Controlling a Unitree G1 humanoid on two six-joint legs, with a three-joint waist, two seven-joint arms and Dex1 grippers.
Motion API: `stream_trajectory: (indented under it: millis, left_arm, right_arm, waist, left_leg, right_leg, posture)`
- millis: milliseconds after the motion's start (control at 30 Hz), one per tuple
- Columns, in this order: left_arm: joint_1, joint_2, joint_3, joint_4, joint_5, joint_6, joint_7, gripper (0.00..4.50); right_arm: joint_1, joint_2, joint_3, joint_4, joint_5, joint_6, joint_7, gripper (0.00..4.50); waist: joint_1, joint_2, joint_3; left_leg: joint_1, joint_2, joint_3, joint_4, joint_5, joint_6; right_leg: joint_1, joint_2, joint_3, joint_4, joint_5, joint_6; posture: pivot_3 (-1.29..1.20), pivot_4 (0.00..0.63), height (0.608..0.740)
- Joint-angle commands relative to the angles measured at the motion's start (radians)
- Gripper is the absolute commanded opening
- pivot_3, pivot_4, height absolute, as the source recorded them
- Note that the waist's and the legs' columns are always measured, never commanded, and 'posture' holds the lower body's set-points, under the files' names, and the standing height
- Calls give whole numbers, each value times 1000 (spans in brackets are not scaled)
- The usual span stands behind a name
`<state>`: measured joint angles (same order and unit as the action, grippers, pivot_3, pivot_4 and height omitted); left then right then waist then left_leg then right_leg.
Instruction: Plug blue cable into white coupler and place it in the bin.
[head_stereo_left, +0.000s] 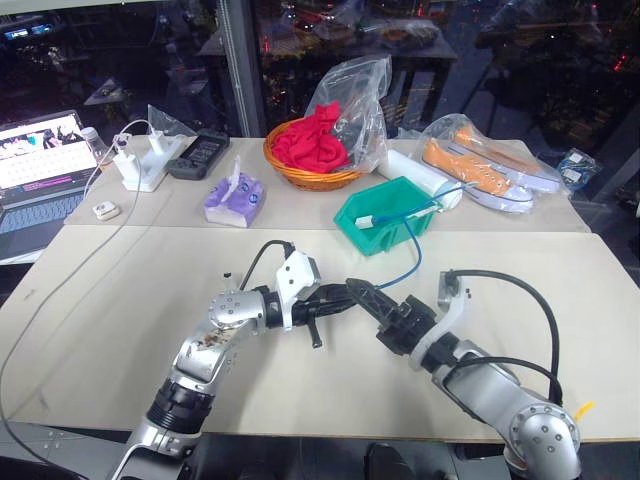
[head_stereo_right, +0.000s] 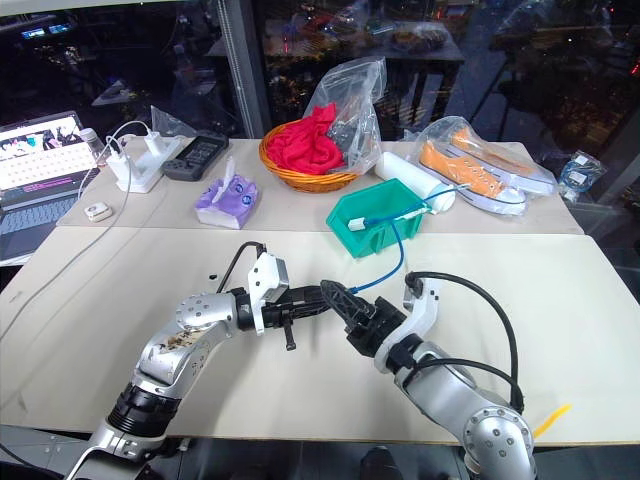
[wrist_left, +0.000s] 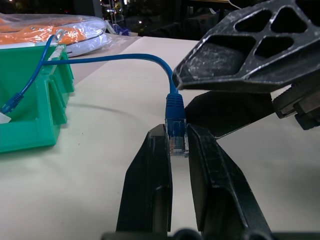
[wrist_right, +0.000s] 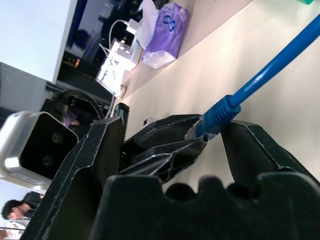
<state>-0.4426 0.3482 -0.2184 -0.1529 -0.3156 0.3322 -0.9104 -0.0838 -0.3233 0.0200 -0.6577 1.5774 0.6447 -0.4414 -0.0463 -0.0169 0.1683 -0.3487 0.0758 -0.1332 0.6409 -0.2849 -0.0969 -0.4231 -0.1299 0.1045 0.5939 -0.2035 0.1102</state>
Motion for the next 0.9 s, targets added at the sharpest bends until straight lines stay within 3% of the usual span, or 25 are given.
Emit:
stream_trajectory:
  millis: [33,367,400,900]
  left_arm:
    - [-12,-1,-1,-33,-6,-7,1,74]
    - [-10,-1,-3,-35,-6,-9,-1,74]
    - [-9,-1,-2,-35,-7,-9,-2,74]
    - [-7,6,-6,-38,-9,-9,-10,74]
  right_arm:
    - [1,0,-10,-20,16,-24,9,3334]
    - [-5,0,-7,-16,17,-29,15,199]
    - [-5,1,-7,-16,16,-31,16,38]
    - [-15,8,-9,-14,7,-37,40,38]
  waist:
    - [0,0,0]
    - [0,0,0]
    - [0,0,0]
    - [0,0,0]
  left_leg:
    - [0,0,0,0,0,0]
    - [0,0,0,0,0,0]
    - [0,0,0,0,0,0]
    - [0,0,0,0,0,0]
  right_leg:
    - [0,0,0,0,0,0]
    - [0,0,0,0,0,0]
    - [0,0,0,0,0,0]
    - [0,0,0,0,0,0]
  posture:
    - [0,150,728]
    - [0,150,728]
    - [0,150,728]
    - [0,150,728]
